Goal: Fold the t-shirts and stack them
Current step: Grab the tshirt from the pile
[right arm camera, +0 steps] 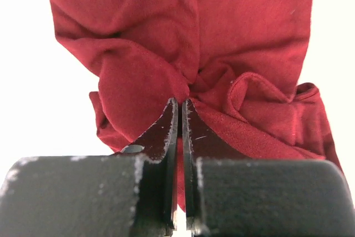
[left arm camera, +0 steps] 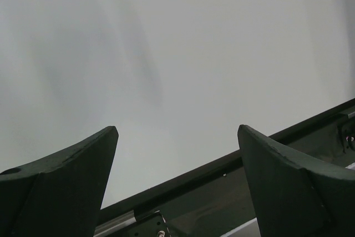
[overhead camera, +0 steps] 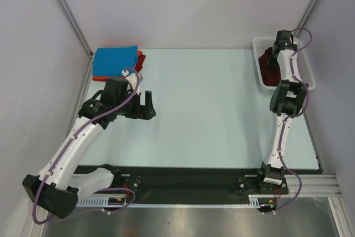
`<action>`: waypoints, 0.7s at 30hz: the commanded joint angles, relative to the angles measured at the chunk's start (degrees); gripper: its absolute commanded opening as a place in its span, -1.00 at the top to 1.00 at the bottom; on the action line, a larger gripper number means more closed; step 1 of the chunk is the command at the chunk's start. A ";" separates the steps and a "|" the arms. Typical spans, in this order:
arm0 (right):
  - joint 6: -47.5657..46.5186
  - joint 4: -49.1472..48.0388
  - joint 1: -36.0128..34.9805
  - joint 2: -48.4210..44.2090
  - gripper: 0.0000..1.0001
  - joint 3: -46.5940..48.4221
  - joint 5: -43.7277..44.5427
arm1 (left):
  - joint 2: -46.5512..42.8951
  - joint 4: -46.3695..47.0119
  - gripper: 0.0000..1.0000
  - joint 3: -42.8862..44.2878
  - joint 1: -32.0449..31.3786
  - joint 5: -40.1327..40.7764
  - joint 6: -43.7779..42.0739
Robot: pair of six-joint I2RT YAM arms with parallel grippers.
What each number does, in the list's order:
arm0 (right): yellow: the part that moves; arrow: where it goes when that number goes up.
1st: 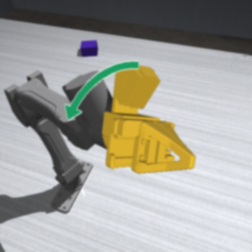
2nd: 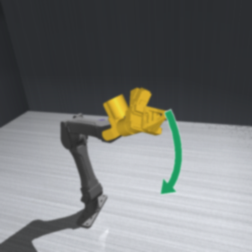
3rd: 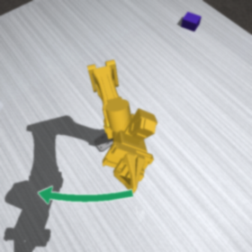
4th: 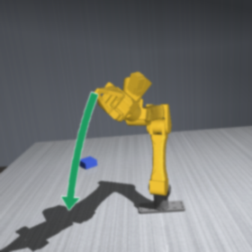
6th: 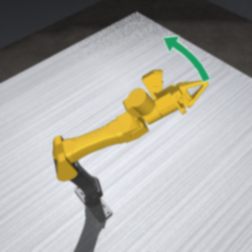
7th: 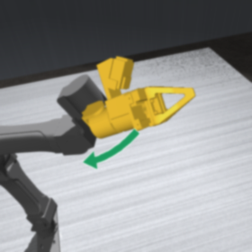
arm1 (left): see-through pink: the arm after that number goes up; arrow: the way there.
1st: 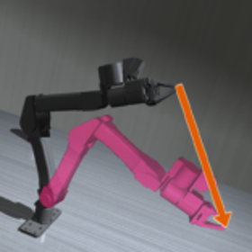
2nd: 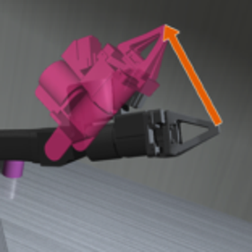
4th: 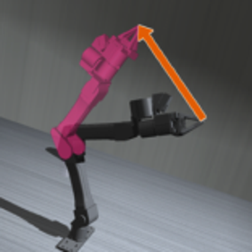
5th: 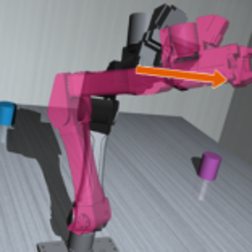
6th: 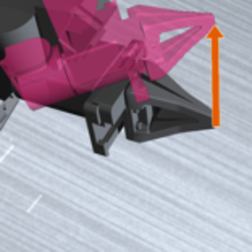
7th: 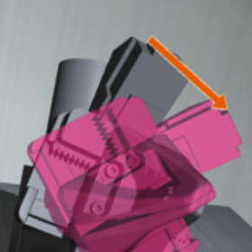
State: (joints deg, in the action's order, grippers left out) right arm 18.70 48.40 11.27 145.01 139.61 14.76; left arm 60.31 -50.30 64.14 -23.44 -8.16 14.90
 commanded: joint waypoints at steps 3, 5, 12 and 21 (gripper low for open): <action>-2.08 -1.73 0.60 -8.14 1.00 7.24 3.78 | -0.46 1.87 -0.92 0.64 0.68 -1.06 -0.83; -2.79 -1.73 0.77 -10.61 1.00 9.27 4.39 | -0.72 2.40 -0.92 0.46 0.68 -1.15 -0.75; -1.12 -11.36 1.04 -27.48 1.00 4.62 1.43 | -2.30 3.90 -0.92 -0.77 0.85 -2.20 0.31; -2.87 -23.43 -5.11 -40.32 1.00 10.59 -2.47 | -5.91 4.42 -0.92 -4.20 0.85 -3.70 2.24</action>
State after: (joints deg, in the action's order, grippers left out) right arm 18.70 32.29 9.76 108.05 147.57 12.84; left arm 56.03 -47.66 60.80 -23.07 -10.68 16.05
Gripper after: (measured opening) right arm 0.021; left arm 0.961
